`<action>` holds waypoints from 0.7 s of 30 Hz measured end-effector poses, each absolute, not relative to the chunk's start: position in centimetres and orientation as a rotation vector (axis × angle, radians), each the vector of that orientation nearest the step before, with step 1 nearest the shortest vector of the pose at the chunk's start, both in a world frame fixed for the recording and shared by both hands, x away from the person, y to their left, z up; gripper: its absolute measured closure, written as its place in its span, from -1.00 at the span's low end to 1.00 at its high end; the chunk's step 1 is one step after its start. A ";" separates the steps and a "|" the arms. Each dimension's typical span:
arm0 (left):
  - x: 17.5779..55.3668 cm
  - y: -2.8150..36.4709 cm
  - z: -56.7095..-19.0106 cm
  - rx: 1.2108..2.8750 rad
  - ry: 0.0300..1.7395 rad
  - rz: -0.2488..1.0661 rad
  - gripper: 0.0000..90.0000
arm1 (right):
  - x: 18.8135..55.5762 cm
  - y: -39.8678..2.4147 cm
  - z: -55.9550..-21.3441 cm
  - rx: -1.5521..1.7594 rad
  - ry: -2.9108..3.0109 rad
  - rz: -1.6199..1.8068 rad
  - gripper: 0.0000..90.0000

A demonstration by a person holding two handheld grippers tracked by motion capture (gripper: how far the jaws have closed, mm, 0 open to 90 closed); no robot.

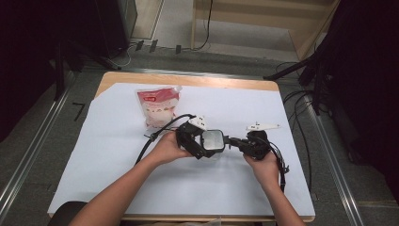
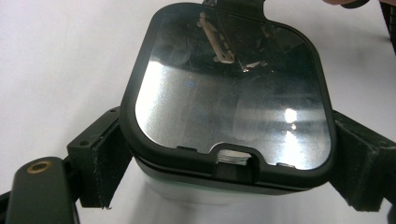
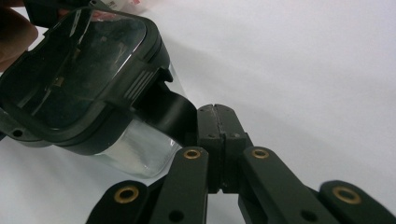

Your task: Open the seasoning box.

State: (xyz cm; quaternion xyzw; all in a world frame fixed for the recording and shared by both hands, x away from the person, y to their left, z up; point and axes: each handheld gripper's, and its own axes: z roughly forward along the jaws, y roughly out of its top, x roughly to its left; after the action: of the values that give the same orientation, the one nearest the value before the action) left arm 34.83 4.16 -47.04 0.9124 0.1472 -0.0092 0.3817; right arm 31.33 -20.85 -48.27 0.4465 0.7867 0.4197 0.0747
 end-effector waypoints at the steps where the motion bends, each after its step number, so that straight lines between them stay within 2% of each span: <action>1: 34.8 4.2 -47.0 2.331 0.364 -0.013 -0.70 | 31.3 -20.9 -48.3 1.339 2.359 1.257 1.00; 21: 34.4 4.5 -45.5 2.330 0.284 0.034 -0.64 | 31.0 -20.5 -48.4 1.332 2.379 1.243 1.00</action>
State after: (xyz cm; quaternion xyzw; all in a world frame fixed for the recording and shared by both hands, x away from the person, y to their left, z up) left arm 34.37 4.53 -45.50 0.9154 0.1115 0.0132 0.3865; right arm 31.04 -20.51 -48.40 0.4435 0.7918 0.4137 0.0725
